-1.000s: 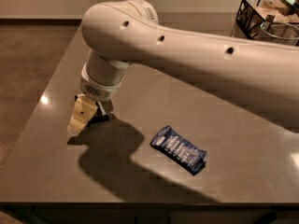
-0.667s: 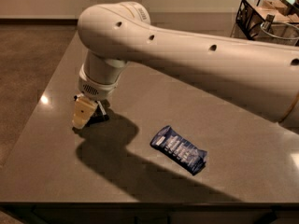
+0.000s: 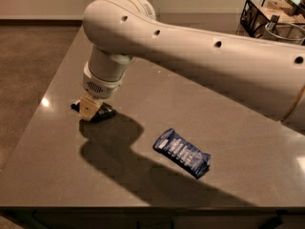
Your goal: Pick rxbar chocolate
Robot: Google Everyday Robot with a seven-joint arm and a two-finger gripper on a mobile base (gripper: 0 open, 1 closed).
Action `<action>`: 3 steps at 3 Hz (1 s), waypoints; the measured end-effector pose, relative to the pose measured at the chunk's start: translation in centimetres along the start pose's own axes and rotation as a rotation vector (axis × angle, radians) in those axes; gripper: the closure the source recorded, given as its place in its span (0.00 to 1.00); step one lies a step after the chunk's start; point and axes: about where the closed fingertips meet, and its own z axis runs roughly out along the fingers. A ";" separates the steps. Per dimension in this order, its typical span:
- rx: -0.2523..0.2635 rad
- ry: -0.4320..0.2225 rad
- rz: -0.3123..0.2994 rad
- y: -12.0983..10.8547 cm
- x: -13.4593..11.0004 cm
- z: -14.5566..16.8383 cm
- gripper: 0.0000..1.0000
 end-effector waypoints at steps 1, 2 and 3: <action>0.000 0.000 0.000 0.0 -0.1 -0.3 0.96; 0.000 0.000 0.000 0.0 -0.1 -0.3 1.00; -0.047 0.013 -0.051 -0.4 -0.6 -1.4 1.00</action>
Offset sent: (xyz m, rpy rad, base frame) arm 0.0177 -0.0272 0.0739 -0.0562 0.1160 0.3513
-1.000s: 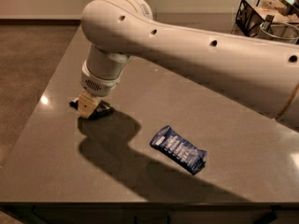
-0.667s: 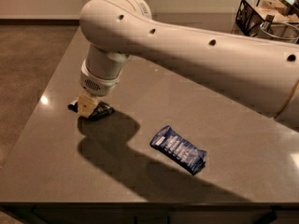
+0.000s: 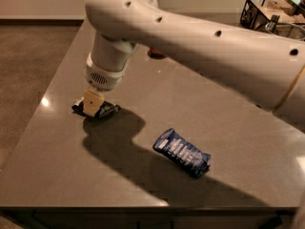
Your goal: Pick rxbar chocolate
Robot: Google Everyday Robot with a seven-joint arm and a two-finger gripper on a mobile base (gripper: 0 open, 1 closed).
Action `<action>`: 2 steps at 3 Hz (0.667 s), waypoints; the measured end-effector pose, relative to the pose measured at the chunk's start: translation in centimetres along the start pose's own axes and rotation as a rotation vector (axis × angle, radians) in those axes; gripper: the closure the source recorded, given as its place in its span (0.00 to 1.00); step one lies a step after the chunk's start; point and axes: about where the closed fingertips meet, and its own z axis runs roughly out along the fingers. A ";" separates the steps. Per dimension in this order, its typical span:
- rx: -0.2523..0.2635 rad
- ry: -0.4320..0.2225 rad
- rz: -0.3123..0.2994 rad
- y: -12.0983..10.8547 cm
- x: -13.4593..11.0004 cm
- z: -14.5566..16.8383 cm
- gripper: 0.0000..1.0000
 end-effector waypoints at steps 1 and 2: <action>-0.121 0.004 -0.113 -1.3 -0.8 -2.4 1.00; -0.205 0.000 -0.192 -2.0 -1.2 -5.5 1.00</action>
Offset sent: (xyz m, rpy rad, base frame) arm 0.0194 -0.0411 0.0974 0.0348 0.1602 0.3964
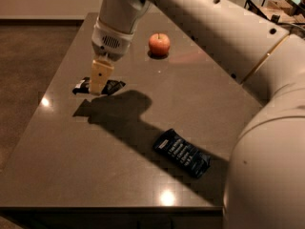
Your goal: Pick rxbar chocolate
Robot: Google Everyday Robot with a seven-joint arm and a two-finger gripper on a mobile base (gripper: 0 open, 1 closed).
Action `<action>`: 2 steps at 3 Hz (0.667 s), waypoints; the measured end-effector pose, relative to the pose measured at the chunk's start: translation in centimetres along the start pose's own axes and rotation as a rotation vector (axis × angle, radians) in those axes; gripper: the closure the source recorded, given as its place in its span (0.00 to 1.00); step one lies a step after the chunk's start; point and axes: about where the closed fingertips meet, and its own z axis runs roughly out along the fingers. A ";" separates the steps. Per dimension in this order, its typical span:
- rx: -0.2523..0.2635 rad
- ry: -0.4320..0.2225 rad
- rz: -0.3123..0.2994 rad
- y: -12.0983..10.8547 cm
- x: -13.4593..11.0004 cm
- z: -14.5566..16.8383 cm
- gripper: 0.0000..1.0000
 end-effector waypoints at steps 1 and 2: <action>-0.041 -0.031 -0.064 0.3 -0.8 -2.9 1.00; -0.031 -0.065 -0.099 0.5 -1.3 -5.1 1.00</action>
Offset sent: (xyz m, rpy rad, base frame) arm -0.0103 -0.0351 0.0788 0.0742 -0.0117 0.1431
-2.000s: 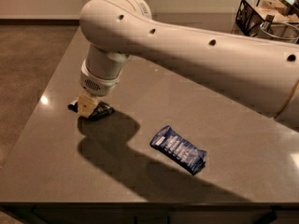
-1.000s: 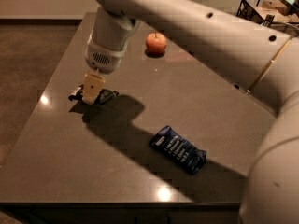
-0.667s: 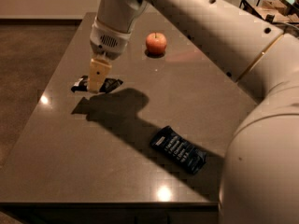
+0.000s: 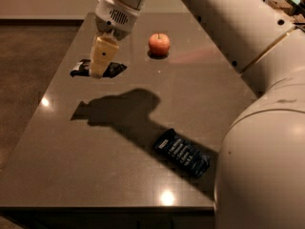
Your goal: Pick rxbar chocolate
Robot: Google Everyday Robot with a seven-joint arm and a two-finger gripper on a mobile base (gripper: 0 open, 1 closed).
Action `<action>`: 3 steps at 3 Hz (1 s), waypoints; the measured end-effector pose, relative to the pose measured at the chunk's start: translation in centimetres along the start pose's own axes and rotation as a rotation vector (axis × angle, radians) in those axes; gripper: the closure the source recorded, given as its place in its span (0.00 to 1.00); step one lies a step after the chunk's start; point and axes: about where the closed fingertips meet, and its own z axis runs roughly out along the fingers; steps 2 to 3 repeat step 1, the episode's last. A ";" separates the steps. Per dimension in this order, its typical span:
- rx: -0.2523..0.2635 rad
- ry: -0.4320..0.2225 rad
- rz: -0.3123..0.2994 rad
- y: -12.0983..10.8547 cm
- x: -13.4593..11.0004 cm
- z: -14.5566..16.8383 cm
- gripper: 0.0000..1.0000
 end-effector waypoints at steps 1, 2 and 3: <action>0.017 -0.017 -0.001 -0.6 -0.6 0.3 1.00; 0.017 -0.017 -0.001 -0.6 -0.6 0.3 1.00; 0.017 -0.017 -0.001 -0.6 -0.6 0.3 1.00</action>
Offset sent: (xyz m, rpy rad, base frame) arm 0.0000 0.0000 0.0000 0.0000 0.0000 0.0000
